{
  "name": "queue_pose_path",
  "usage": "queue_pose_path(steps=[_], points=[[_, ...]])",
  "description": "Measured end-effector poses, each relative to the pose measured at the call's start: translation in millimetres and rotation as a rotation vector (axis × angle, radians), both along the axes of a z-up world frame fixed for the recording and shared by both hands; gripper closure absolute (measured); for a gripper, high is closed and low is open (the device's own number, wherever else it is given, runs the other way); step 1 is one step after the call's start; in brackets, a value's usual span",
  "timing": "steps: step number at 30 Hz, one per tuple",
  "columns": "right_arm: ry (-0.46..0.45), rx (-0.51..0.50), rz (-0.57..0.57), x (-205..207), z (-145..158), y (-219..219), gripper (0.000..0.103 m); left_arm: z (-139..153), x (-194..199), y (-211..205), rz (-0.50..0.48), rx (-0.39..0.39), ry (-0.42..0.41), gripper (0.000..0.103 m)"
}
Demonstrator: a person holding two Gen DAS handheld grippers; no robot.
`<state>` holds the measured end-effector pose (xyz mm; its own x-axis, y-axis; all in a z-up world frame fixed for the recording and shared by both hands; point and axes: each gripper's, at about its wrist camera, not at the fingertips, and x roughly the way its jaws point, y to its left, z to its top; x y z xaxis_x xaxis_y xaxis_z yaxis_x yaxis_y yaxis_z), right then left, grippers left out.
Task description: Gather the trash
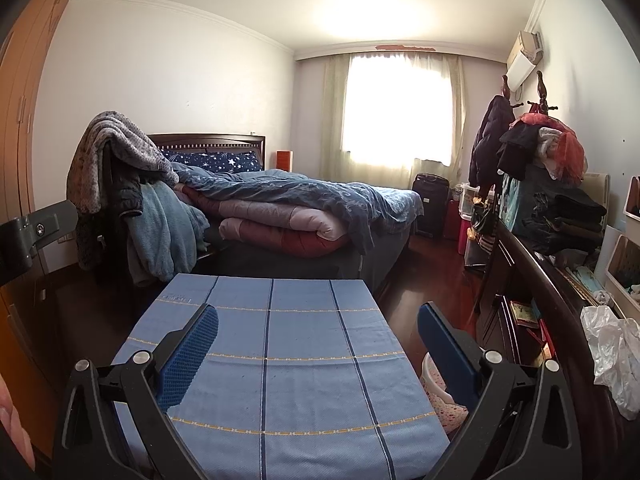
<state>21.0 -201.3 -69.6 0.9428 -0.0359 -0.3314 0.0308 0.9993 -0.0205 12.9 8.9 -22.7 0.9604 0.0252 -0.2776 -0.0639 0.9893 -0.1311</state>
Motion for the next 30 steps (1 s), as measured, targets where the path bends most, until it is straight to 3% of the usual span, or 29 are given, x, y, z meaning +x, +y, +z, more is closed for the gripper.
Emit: queue_pose_path(steps=[30], points=[[0.001, -0.003, 0.004, -0.8, 0.3, 1.8, 0.004, 2.3, -1.6, 4.1, -0.025, 0.005, -0.003, 0.003]])
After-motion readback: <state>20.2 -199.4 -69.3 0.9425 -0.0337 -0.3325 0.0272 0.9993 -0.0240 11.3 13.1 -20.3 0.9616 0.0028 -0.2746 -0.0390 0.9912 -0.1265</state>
